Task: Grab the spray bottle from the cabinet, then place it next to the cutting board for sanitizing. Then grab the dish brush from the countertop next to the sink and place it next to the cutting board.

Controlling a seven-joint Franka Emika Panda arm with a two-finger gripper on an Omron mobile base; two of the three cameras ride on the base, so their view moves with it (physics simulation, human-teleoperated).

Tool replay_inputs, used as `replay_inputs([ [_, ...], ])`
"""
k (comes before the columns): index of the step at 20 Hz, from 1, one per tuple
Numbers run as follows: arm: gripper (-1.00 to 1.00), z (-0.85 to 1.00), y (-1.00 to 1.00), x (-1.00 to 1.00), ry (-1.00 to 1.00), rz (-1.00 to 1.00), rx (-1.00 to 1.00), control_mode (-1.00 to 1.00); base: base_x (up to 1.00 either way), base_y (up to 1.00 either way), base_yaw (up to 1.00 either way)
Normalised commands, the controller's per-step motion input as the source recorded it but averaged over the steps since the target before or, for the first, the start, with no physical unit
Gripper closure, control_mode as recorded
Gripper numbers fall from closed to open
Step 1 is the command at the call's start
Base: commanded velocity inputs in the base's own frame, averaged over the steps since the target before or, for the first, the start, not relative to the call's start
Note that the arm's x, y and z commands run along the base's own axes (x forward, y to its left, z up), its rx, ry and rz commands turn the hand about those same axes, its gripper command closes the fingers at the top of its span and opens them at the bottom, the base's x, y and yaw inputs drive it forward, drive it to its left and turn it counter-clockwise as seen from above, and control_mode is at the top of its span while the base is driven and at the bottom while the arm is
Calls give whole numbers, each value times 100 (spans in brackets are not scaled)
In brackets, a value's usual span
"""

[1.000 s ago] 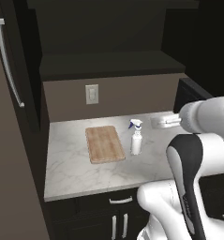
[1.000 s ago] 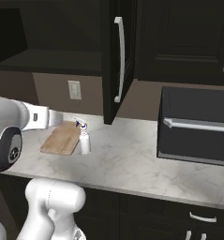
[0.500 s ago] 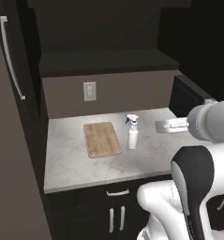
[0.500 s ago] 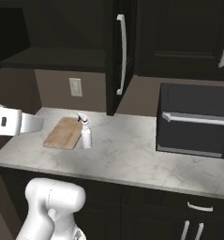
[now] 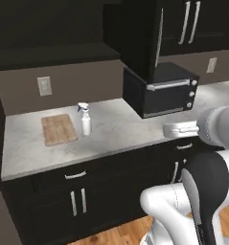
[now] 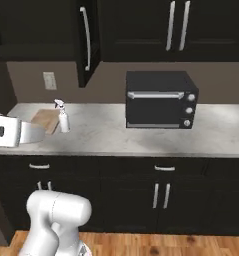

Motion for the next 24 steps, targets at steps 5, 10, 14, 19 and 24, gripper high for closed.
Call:
replay_inputs([
  [5, -100, 0, 0, 0, 0, 0, 0, 100, 0, -15, -94],
  [10, -100, 0, 0, 0, 0, 0, 0, 100, 0, 0, -100],
  [14, -100, 0, 0, 0, 0, 0, 0, 100, 0, 0, -100],
  [19, -100, 0, 0, 0, 0, 0, 0, 100, 0, 0, -100],
  [24, -100, 0, 0, 0, 0, 0, 0, 100, 0, 0, -100],
])
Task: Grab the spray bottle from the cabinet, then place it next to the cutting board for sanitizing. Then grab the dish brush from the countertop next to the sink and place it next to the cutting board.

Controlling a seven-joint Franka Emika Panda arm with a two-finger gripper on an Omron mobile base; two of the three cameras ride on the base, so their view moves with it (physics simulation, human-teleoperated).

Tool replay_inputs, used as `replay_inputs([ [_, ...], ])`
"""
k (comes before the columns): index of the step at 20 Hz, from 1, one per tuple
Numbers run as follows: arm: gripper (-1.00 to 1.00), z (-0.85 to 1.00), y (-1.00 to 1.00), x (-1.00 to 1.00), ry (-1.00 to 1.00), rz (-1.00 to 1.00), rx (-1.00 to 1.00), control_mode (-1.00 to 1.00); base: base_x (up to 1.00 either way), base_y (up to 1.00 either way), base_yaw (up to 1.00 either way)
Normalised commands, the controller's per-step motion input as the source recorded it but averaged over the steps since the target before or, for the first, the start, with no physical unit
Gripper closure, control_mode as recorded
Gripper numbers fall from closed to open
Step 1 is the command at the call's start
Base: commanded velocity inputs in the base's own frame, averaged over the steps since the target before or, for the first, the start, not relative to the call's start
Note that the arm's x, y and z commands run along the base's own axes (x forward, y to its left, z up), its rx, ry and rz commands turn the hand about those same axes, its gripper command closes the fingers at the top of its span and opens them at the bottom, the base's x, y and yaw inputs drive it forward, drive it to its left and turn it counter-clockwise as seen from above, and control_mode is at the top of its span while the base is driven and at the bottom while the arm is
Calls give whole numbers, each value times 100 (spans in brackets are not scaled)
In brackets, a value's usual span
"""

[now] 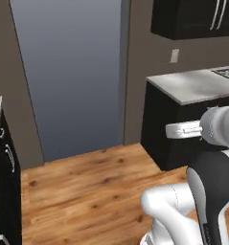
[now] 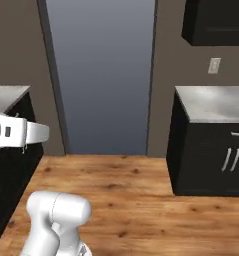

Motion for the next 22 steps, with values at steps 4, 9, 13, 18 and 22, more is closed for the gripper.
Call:
replay_inputs([
  [4, -100, 0, 0, 0, 0, 0, 0, 100, 0, 0, -100],
  [9, -100, 0, 0, 0, 0, 0, 0, 100, 0, 0, -100],
  [13, -100, 0, 0, 0, 0, 0, 0, 100, 0, 0, -100],
  [18, -100, 0, 0, 0, 0, 0, 0, 100, 0, 0, -100],
  [22, -100, 0, 0, 0, 0, 0, 0, 100, 12, 25, -96],
])
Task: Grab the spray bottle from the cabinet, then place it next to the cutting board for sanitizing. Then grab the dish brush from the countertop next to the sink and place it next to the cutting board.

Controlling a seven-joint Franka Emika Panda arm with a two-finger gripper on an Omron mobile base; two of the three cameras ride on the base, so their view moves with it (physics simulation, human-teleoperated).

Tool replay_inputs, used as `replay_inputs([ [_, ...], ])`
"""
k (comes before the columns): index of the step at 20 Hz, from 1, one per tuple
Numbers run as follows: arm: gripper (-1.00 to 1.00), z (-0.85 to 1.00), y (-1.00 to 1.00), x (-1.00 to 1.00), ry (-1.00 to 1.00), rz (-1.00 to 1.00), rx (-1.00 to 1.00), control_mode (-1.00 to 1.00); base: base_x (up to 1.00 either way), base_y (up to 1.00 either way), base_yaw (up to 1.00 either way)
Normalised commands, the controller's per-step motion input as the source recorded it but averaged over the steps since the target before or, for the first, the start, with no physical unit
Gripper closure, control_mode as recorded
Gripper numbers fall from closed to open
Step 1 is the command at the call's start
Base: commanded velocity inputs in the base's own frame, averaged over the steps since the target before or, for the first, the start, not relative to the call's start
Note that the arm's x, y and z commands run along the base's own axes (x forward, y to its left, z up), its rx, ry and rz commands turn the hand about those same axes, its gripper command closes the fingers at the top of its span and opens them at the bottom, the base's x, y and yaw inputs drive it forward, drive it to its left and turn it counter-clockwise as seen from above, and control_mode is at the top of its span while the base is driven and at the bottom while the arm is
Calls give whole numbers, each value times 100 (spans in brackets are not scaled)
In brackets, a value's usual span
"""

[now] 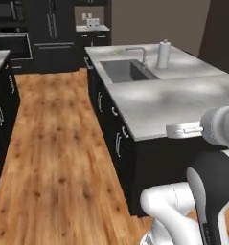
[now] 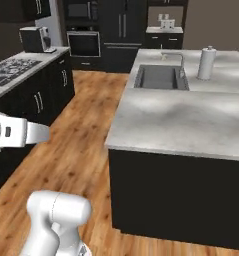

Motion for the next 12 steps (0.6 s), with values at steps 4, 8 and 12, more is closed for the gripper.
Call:
replay_inputs([
  [4, -100, 0, 0, 0, 0, 0, 0, 100, 78, 93, -65],
  [8, -100, 0, 0, 0, 0, 0, 0, 100, 89, 100, -55],
  [12, -100, 0, 0, 0, 0, 0, 0, 100, 51, 100, -50],
])
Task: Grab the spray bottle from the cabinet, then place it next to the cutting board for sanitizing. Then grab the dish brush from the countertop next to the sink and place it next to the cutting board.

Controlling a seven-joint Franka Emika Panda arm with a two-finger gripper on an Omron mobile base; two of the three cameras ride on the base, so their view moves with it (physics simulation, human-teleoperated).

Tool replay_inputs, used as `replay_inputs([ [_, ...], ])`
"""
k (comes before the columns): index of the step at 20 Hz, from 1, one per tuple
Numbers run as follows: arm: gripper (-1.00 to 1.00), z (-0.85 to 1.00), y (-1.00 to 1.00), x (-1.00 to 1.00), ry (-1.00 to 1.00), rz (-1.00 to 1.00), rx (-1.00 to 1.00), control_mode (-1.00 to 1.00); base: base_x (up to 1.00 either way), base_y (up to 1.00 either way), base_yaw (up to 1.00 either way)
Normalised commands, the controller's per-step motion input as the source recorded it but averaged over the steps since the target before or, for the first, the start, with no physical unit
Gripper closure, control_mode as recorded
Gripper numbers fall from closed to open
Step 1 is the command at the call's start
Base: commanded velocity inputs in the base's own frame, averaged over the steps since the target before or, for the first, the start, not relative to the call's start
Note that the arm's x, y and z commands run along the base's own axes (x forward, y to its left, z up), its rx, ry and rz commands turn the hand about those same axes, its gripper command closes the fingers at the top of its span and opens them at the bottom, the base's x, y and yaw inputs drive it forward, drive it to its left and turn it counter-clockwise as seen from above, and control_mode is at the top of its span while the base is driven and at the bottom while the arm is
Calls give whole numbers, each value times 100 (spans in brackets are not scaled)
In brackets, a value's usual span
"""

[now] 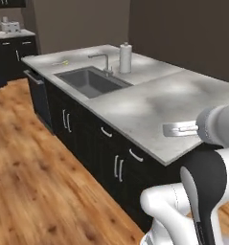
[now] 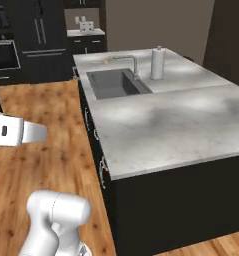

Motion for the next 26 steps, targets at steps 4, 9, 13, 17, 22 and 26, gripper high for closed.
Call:
replay_inputs([
  [4, -100, 0, 0, 0, 0, 0, 0, 100, 10, 100, -49],
  [9, -100, 0, 0, 0, 0, 0, 0, 100, 21, 100, -51],
  [13, -100, 0, 0, 0, 0, 0, 0, 100, 32, 100, -54],
  [17, -100, 0, 0, 0, 0, 0, 0, 100, 32, 100, -49],
  [22, -100, 0, 0, 0, 0, 0, 0, 100, 29, 100, -47],
  [26, -100, 0, 0, 0, 0, 0, 0, 100, 31, 100, -48],
])
